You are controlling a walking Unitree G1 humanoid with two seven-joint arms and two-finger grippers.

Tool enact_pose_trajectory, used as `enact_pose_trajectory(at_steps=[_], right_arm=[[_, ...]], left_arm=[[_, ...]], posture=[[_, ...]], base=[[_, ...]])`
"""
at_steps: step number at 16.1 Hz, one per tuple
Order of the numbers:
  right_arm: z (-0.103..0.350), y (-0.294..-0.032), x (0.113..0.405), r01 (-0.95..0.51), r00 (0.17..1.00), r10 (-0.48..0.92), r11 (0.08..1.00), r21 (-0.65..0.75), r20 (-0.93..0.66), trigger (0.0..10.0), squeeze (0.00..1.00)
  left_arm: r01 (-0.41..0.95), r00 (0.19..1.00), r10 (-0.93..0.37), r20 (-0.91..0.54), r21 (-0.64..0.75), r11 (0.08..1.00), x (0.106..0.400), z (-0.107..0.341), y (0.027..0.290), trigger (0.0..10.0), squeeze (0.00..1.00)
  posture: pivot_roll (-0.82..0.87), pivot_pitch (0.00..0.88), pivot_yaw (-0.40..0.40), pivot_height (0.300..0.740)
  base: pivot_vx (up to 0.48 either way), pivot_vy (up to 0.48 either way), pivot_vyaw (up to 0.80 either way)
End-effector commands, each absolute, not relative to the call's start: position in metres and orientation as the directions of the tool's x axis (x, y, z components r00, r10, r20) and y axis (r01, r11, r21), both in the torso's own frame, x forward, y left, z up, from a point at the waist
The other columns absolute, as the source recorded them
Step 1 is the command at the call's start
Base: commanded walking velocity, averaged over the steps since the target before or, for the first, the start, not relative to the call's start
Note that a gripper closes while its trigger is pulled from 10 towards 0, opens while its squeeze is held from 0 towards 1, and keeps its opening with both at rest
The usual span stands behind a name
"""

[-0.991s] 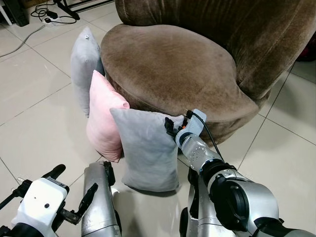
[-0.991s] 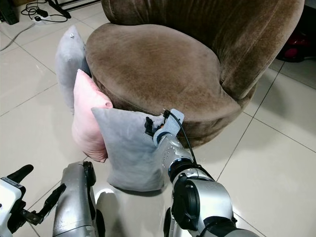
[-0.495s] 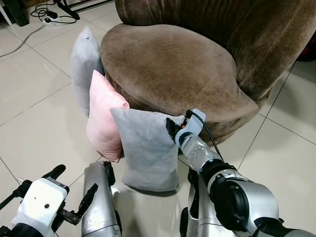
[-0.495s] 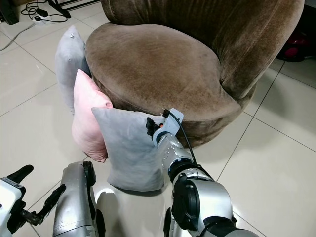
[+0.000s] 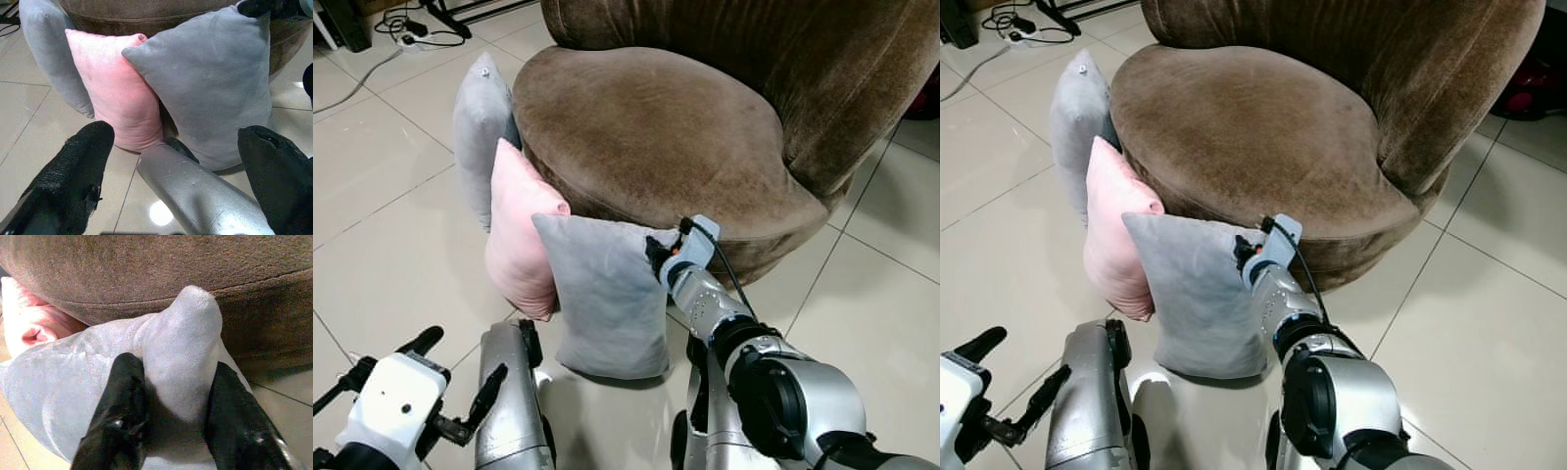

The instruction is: Move the pillow to the sofa from floor

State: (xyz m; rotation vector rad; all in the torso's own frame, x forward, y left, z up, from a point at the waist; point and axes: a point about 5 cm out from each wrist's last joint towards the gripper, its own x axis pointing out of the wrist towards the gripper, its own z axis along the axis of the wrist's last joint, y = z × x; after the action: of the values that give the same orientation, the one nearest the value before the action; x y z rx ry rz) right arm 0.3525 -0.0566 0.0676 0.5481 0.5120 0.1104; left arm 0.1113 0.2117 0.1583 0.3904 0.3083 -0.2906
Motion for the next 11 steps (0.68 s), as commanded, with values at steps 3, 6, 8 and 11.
enact_pose_trajectory(at_steps=[3, 6, 8, 11], right_arm=[[0.0585, -0.0274, 0.3376, 0.001, 0.837, 0.308, 0.827, 0.563, -0.453, 0.0, 0.00], [0.0581, -0.0269, 0.3372, -0.005, 0.836, 0.314, 0.824, 0.567, -0.449, 0.0, 0.00], [0.0569, -0.0263, 0.3359, -0.007, 0.835, 0.320, 0.818, 0.575, -0.446, 0.0, 0.00], [0.0614, -0.0325, 0.3407, 0.033, 0.856, 0.312, 0.762, 0.647, -0.412, 0.0, 0.00]], left_arm=[[0.344, 0.907, -0.221, -0.359, 0.326, 0.881, 0.1091, 0.1596, 0.2117, 10.0, 0.00], [0.345, 0.907, -0.223, -0.358, 0.325, 0.881, 0.1100, 0.1587, 0.2111, 10.0, 0.00], [0.342, 0.907, -0.221, -0.357, 0.324, 0.882, 0.1102, 0.1573, 0.2106, 10.0, 0.00], [0.323, 0.919, -0.213, -0.332, 0.322, 0.890, 0.1154, 0.1528, 0.2075, 10.0, 0.00]], posture=[[0.12, 0.174, -0.022, 0.445], [0.13, 0.170, -0.023, 0.445], [0.13, 0.156, -0.027, 0.445], [0.14, 0.099, -0.049, 0.445]], base=[[0.000, 0.000, 0.00], [0.000, 0.000, 0.00], [0.000, 0.000, 0.00], [0.000, 0.000, 0.00]])
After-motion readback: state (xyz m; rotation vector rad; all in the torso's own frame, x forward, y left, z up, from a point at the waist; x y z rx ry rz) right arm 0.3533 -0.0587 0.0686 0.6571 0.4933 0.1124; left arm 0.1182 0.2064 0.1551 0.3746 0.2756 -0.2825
